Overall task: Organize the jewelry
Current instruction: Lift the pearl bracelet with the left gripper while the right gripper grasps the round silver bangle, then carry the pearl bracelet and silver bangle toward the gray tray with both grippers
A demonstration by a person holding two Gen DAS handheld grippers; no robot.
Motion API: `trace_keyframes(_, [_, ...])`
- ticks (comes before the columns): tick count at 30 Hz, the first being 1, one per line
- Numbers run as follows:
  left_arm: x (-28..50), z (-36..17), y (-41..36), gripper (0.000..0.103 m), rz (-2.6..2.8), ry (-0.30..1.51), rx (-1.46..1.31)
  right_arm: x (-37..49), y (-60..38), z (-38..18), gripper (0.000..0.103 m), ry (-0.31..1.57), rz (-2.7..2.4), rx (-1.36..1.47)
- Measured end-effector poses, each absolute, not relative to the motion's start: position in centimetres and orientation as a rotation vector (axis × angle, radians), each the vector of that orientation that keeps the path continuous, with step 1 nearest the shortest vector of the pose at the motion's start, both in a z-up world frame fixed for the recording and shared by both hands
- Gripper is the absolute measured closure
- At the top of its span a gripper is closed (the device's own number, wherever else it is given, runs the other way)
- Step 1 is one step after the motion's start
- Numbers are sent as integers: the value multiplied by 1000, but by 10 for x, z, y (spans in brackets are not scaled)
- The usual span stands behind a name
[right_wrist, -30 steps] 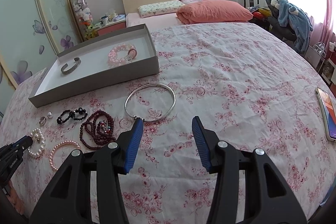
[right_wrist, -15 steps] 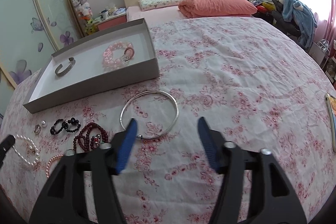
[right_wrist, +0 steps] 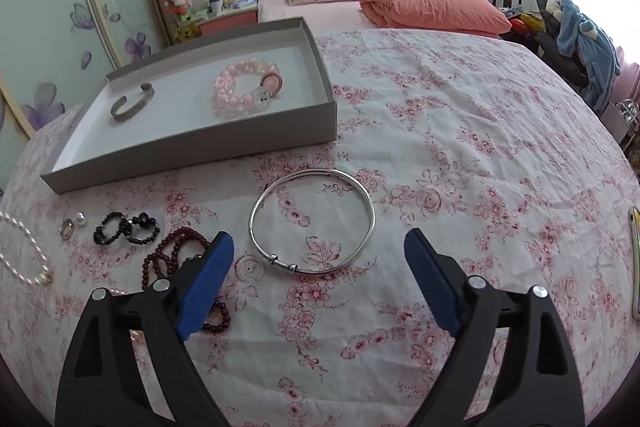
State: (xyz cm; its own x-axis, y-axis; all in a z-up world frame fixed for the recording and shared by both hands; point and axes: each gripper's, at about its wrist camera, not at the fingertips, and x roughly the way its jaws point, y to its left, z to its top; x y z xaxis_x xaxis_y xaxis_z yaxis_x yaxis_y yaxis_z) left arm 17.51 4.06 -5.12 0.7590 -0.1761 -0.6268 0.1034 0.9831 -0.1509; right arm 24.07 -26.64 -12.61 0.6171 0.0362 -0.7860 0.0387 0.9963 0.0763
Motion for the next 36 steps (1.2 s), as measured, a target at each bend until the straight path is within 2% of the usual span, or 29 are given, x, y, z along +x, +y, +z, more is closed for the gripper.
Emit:
trace_keyframes(12, [174,-47,45,93,-147,683,-123,262,-261,-133,16,950,15,31])
trace_keyframes(19, [174,-48,46,93,-147,685,-125,266,-259,-131,21,966,50,11])
trace_keyframes(22, [174,-49,46,93,-149,686,-126,267,-258,-130,29,968,65,4])
trace_keyframes(36, [173,-49,46,93,-153,678,-135,247,-263,-126,30,962,72,86])
